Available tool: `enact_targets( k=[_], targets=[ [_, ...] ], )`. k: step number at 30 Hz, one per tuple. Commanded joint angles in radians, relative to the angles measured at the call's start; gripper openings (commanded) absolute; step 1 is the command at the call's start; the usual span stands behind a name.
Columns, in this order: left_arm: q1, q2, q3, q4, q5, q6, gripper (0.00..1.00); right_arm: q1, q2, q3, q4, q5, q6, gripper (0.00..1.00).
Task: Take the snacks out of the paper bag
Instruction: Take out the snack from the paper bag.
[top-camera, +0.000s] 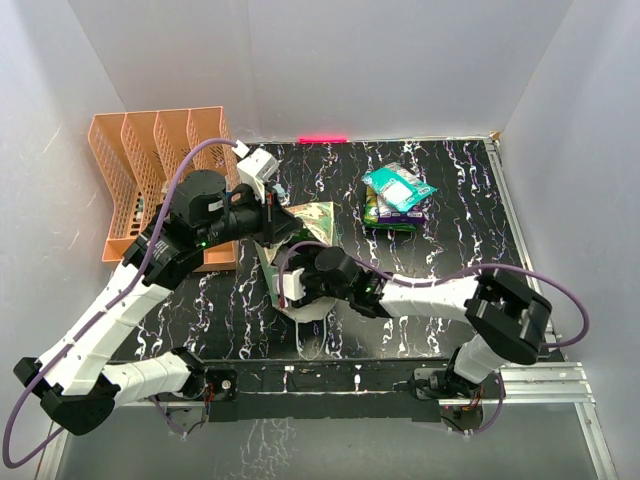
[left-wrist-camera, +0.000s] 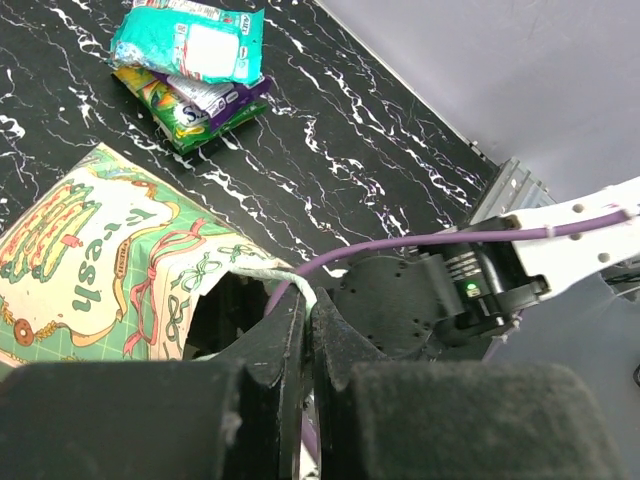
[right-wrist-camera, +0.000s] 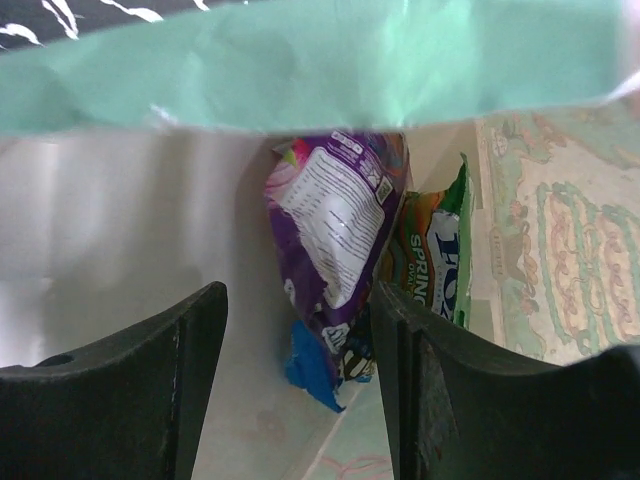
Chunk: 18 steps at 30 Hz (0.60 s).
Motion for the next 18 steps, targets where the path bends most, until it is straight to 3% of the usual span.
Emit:
enact_targets(
  k=[1,6,12,14,18],
  targets=[
    [0.0,-0.036,0.022,0.061,0.055,-0.012,0.0,-0.038,0.062,0.028,0.171,-0.016,-0.044,0.61],
    [0.0,-0.05,0.012,0.048,0.019,-0.018,0.0,-0.061,0.132,0.04,0.262,0.047,-0.057,0.42],
    [0.0,-0.075,-0.026,0.056,-0.07,-0.095,0.0,-0.068,0.098,0.017,0.242,-0.091,-0.069,0.11],
    [0.001,-0.079,-0.041,0.049,-0.111,-0.107,0.0,-0.068,0.045,0.039,0.16,-0.143,-0.025,0.07],
    [0.0,-0.09,-0.083,0.055,-0.16,-0.121,0.0,-0.068,-0.083,0.117,-0.004,-0.246,0.228,0.07]
  ],
)
